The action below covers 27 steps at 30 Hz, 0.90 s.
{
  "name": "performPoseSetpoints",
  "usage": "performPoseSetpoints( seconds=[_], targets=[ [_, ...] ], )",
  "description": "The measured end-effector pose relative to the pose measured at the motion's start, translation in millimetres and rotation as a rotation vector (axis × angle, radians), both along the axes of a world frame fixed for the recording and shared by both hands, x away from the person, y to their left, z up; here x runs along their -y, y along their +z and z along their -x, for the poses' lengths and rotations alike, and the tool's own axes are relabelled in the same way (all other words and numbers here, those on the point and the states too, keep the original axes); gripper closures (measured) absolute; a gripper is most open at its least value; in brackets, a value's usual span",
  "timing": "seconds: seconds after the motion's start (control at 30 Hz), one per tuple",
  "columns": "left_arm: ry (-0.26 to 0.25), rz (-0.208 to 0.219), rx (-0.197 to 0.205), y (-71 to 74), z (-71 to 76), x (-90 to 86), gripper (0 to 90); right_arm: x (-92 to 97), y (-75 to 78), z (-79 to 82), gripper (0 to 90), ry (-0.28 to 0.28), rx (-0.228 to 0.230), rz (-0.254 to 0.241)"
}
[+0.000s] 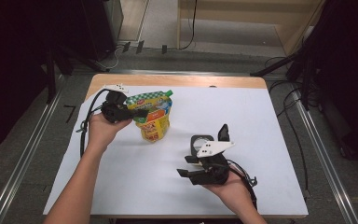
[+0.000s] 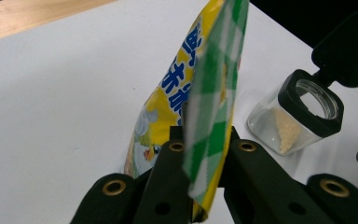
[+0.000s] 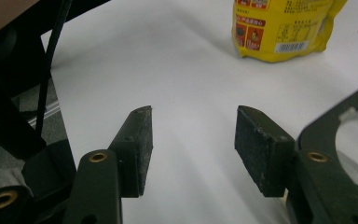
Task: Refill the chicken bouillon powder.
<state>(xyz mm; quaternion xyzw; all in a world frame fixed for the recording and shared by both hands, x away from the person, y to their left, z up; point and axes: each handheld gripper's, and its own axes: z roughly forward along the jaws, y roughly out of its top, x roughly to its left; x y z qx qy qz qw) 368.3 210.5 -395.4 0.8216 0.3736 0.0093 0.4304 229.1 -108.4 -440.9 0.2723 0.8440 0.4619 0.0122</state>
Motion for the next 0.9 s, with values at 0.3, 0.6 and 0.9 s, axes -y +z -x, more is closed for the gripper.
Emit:
performPoseSetpoints(
  seconds=[0.3, 0.6, 0.9],
  targets=[
    [-0.034, -0.058, 0.001, 31.2, 12.6, 8.4, 90.0, -19.3, -2.2, -2.5, 48.0, 0.003, 0.015, -0.033],
    [-0.093, 0.0, -0.002, 54.2, 29.4, 10.5, 90.0, -25.9, -20.7, 5.1, 48.0, 0.016, 0.016, -0.02],
    [-0.118, -0.028, 0.0, 69.7, 50.2, 20.3, 90.0, -39.4, -33.1, 2.5, 49.4, 0.029, 0.033, 0.002]
  ],
)
